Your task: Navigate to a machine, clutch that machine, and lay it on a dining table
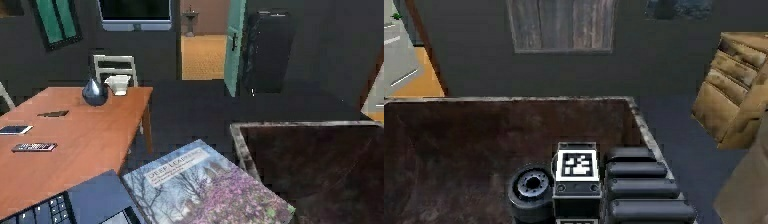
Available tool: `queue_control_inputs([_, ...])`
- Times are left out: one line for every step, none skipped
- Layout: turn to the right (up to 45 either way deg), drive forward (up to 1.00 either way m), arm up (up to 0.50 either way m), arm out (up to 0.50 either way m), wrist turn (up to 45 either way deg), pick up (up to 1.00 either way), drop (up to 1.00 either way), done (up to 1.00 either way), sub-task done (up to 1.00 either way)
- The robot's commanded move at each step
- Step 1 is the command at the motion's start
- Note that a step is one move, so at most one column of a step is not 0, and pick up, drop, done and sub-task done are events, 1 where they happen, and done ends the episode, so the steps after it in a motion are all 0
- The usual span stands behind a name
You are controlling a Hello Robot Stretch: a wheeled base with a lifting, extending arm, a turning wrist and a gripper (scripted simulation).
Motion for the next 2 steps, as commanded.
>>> queue_control_inputs([0.0, 0.90, 0.00, 0.00, 0.0, 0.00, 0.00, 0.00, 0.00])
queue_control_inputs([-6.0, 0.00, 0.00, 0.00, 0.0, 0.00, 0.00, 0.00, 0.00])
